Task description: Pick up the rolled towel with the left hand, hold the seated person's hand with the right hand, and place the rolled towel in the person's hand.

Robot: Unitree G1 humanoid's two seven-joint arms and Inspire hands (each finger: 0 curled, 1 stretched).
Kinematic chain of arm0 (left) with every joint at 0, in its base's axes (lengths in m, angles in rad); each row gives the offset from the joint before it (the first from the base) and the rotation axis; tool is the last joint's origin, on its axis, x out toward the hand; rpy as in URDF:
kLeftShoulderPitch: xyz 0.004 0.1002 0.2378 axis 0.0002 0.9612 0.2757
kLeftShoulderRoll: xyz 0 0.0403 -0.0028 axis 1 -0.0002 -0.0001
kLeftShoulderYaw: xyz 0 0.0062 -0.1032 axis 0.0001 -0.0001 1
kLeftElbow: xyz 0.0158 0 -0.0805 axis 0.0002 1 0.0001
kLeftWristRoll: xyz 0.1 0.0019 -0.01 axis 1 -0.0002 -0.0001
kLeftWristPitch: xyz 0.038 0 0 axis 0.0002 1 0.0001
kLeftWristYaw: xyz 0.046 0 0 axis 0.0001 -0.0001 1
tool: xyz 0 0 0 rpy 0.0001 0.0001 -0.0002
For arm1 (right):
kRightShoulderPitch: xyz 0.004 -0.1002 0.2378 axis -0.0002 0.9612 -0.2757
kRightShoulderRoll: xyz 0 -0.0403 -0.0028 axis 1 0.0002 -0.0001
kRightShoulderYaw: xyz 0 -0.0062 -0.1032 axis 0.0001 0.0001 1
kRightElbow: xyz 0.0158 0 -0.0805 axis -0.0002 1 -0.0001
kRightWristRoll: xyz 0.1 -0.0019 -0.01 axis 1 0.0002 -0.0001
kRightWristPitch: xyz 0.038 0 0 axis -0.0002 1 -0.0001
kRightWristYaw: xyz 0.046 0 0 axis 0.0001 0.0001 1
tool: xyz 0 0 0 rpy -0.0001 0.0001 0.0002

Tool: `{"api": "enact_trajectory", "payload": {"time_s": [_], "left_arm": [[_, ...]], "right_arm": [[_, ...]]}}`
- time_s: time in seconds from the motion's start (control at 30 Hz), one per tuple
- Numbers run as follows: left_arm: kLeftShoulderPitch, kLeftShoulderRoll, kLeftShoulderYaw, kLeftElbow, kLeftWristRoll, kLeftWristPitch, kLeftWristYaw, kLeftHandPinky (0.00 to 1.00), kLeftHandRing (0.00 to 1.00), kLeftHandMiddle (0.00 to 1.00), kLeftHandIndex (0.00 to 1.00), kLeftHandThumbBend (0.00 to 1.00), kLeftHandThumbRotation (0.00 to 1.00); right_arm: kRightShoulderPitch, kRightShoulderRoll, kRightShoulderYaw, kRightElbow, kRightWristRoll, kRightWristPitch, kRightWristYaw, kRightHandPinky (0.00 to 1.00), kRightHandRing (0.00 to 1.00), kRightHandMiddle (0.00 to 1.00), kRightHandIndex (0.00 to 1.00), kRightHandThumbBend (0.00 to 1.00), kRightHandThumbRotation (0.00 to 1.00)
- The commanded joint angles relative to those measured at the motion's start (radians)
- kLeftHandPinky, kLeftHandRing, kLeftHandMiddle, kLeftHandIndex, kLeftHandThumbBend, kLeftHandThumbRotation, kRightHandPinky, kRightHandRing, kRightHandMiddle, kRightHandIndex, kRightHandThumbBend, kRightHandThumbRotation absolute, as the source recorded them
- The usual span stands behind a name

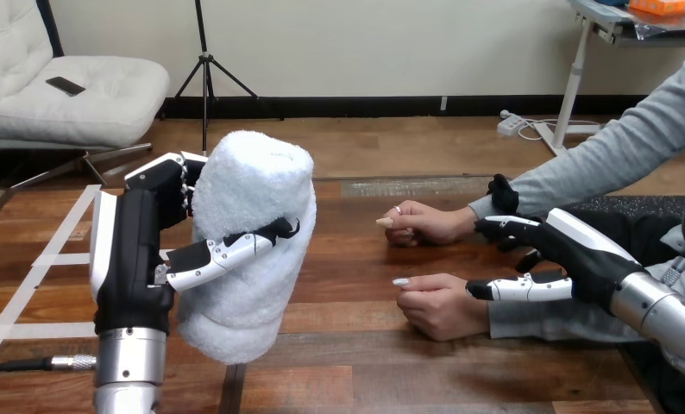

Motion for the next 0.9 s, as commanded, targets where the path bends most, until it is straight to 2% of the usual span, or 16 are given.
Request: {"api": "enact_trajectory", "payload": {"time_s": [0.0, 0.33, 0.53, 0.87], "left_arm": [[-0.069, -0.006, 0.023, -0.026, -0.013, -0.034, 0.002, 0.31, 0.35, 0.40, 0.40, 0.67, 0.00], [-0.064, -0.003, 0.024, -0.028, -0.013, -0.039, -0.004, 0.30, 0.35, 0.39, 0.40, 0.67, 0.00], [-0.060, -0.006, 0.026, -0.034, -0.012, -0.034, -0.006, 0.30, 0.34, 0.39, 0.41, 0.67, 0.00], [-0.053, -0.010, 0.027, -0.032, -0.024, -0.047, -0.021, 0.31, 0.35, 0.39, 0.41, 0.67, 0.00]], "right_arm": [[-0.096, -0.037, 0.015, 0.018, -0.011, 0.020, -0.016, 0.72, 0.86, 0.89, 0.88, 0.91, 0.59], [-0.111, -0.057, 0.067, 0.030, -0.070, 0.024, -0.048, 0.73, 0.86, 0.89, 0.88, 0.94, 0.58], [-0.123, -0.059, 0.084, 0.043, -0.086, 0.048, -0.047, 0.73, 0.86, 0.89, 0.88, 0.97, 0.56], [-0.138, -0.072, 0.129, 0.052, -0.138, 0.045, -0.074, 0.74, 0.86, 0.88, 0.87, 1.00, 0.54]]}}
